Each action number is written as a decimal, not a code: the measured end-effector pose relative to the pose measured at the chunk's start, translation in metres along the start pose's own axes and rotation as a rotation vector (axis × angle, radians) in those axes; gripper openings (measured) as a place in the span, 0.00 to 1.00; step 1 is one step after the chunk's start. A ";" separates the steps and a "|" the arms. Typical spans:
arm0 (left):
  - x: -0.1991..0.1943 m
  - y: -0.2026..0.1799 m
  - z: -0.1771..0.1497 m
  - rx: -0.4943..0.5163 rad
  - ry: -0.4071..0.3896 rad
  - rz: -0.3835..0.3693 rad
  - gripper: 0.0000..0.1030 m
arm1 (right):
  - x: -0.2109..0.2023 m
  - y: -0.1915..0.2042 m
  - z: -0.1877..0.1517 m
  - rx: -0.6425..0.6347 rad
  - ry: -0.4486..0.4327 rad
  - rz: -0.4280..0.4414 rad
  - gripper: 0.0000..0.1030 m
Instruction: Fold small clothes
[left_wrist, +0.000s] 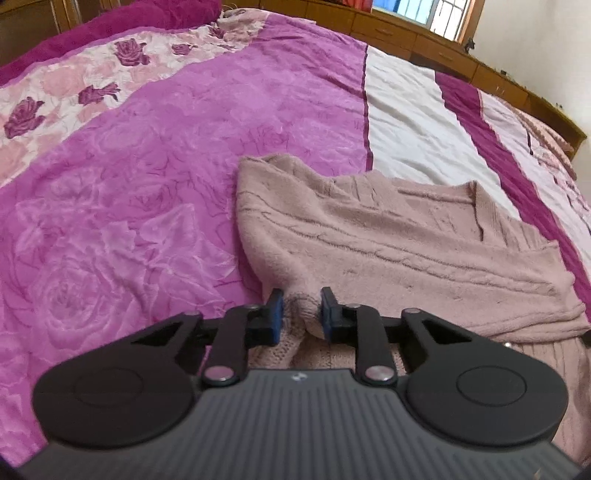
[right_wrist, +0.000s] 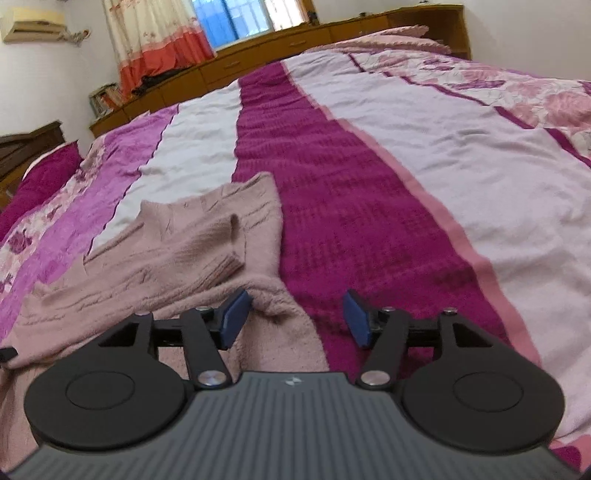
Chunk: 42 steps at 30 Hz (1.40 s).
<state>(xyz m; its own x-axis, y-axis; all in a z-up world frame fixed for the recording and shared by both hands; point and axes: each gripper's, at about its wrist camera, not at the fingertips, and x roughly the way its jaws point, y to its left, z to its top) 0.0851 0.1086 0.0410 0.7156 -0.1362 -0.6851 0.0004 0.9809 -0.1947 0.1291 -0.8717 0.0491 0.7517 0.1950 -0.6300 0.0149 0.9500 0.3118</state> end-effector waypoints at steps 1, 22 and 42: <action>-0.004 0.007 0.002 -0.031 -0.006 0.005 0.20 | 0.001 0.003 0.000 -0.010 0.005 0.002 0.64; -0.006 0.049 0.014 -0.115 0.004 -0.028 0.37 | 0.018 0.046 0.051 -0.159 -0.015 0.082 0.65; 0.036 0.023 0.012 -0.088 -0.056 0.129 0.38 | 0.192 0.298 0.077 -0.660 0.212 0.427 0.65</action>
<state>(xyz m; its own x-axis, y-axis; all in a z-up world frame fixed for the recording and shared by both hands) 0.1188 0.1276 0.0203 0.7436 0.0005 -0.6687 -0.1536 0.9734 -0.1701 0.3285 -0.5704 0.0763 0.4630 0.5521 -0.6934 -0.6864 0.7183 0.1136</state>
